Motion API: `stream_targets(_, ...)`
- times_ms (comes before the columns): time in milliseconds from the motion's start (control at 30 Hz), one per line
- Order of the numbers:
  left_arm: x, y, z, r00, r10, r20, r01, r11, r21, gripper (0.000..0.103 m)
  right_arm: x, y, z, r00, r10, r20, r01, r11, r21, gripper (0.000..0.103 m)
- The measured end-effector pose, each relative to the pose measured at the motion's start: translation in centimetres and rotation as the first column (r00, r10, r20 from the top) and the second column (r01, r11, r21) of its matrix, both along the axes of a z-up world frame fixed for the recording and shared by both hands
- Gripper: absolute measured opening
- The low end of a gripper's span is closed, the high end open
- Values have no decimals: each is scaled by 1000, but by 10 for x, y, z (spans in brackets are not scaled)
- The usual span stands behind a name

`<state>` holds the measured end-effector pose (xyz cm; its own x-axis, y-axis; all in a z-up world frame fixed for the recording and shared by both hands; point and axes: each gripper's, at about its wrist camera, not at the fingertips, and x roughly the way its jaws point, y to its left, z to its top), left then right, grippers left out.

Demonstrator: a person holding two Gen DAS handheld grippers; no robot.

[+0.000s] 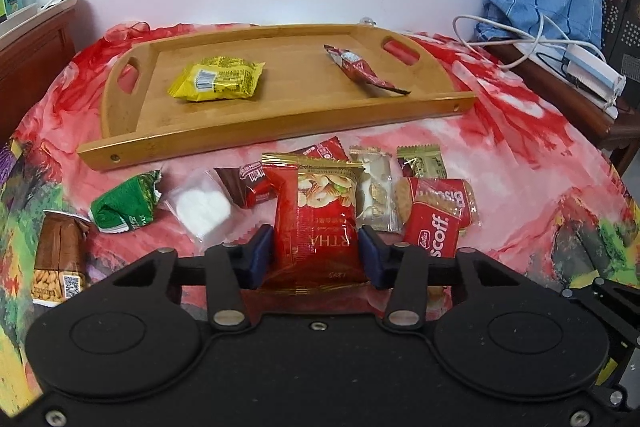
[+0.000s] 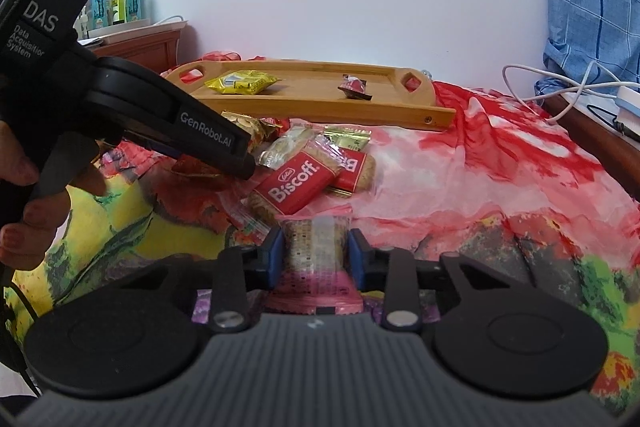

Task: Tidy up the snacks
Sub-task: 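Grasp the red nut bag with the left tool while the right tool grasps the pink wafer pack, then lower both held snacks onto the tray and open both tools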

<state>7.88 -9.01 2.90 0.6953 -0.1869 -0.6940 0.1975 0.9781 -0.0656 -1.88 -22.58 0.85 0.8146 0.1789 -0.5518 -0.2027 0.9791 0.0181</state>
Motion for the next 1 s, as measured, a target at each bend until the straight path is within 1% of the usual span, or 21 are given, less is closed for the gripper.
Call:
stream_targets(100, -4, 1, 5, 1000, -12, 16, 12, 1000, -8, 43, 0, -1, 2, 1000, -5, 1, 5, 1000, 1, 36)
stream_targets(267, -7, 0, 17, 999, -16, 39, 15, 1000, 8, 42, 3, -7, 8, 1000, -26, -4, 26, 999, 23, 35)
stream_targets(467, -2, 7, 34, 999, 5, 49, -5, 1000, 2, 42, 11, -15, 21, 998, -55, 9, 54, 997, 49, 35)
stream_targets(567, 7, 16, 43, 998, 25, 51, -24, 1000, -11, 42, 20, -20, 29, 997, -74, 21, 72, 995, 62, 35)
stream_targets(800, 45, 50, 58, 994, 106, 20, -104, 991, -82, 42, 58, -39, 52, 992, -124, 33, 119, 986, 120, 35)
stream_targets(933, 72, 71, 63, 987, 160, 18, -158, 984, -84, 42, 97, -56, 60, 988, -157, -11, 155, 966, 207, 35)
stream_targets(1000, 86, 80, 65, 984, 178, 18, -176, 981, -87, 42, 115, -62, 63, 985, -169, -29, 171, 958, 228, 35)
